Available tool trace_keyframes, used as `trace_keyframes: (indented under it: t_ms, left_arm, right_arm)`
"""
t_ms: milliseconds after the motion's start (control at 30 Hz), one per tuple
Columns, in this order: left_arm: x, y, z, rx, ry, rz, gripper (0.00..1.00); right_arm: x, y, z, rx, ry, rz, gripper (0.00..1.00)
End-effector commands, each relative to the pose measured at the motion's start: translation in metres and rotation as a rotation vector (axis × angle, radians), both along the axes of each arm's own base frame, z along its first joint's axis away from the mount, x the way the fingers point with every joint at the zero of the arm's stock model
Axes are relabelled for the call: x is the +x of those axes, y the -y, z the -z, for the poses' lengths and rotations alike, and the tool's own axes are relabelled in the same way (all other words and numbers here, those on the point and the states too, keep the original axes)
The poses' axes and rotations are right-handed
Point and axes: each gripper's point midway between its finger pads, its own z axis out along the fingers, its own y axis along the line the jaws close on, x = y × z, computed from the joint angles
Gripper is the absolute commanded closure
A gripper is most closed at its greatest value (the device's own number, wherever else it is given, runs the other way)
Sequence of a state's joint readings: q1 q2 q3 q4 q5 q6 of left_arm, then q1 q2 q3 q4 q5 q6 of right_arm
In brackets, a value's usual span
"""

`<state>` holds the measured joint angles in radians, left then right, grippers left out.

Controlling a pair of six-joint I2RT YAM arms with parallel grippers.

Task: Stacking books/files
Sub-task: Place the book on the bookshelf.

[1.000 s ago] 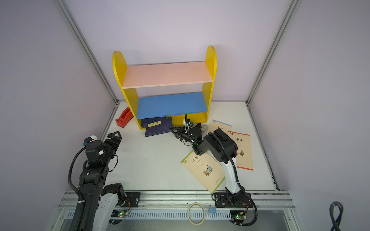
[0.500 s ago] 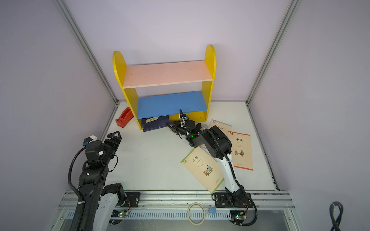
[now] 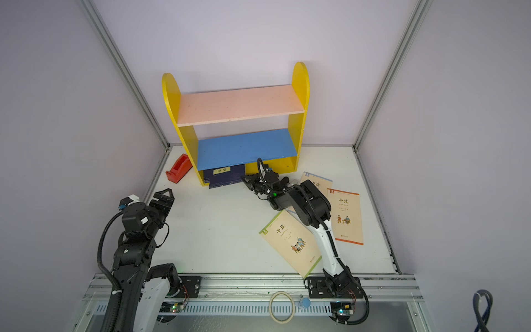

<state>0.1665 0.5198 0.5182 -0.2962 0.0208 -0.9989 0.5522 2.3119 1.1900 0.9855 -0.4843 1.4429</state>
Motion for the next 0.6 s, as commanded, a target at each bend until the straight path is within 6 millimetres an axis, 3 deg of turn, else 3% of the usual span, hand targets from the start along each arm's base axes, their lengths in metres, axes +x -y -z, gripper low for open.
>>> trace_keyframes:
  t_ms: [0, 567]
  left_arm:
    - [0.001, 0.000, -0.004, 0.012, 0.013, 0.007, 0.11]
    - [0.002, 0.000, -0.003, 0.012, 0.012, 0.009, 0.11]
  right_arm:
    - [0.002, 0.000, -0.006, 0.043, 0.040, 0.015, 1.00]
    - [0.019, -0.015, -0.004, 0.074, 0.028, 0.037, 1.00]
